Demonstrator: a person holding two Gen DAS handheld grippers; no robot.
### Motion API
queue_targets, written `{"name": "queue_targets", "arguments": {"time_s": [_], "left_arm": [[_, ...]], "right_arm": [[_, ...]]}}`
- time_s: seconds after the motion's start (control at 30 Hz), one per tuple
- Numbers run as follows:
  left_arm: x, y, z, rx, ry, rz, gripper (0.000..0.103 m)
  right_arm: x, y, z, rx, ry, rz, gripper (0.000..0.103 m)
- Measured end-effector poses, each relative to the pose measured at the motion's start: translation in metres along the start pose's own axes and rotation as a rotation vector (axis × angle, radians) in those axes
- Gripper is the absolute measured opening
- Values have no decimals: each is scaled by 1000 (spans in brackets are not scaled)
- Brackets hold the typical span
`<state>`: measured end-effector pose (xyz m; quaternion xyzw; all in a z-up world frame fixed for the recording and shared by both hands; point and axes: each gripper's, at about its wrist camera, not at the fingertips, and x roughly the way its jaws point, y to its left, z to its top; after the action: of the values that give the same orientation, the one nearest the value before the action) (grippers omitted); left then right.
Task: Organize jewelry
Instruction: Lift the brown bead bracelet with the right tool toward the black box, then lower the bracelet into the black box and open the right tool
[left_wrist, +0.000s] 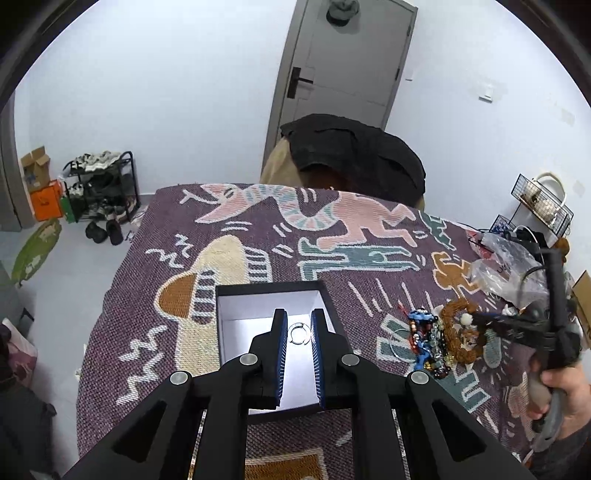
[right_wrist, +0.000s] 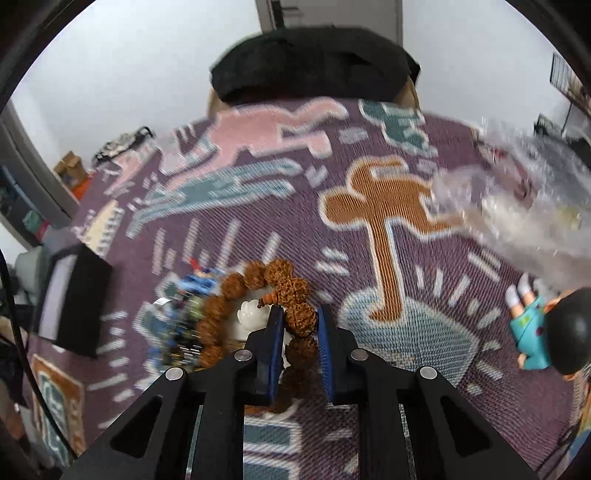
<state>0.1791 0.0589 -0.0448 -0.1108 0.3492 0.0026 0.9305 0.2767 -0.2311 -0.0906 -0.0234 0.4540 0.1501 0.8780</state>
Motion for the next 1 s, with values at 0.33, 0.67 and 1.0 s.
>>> {"name": "queue_targets", "arguments": {"time_s": [0.33, 0.67, 1.0], "left_arm": [[8, 16, 5, -44, 9, -16, 13], [9, 42, 4, -136, 36, -60, 57], [-10, 63, 2, -158, -24, -23, 63]], "right_arm": [[-55, 48, 20, -80, -114, 80, 19], [-77, 107, 31, -147, -156, 177, 19], [-71, 166, 34, -191, -143, 295, 19]]}}
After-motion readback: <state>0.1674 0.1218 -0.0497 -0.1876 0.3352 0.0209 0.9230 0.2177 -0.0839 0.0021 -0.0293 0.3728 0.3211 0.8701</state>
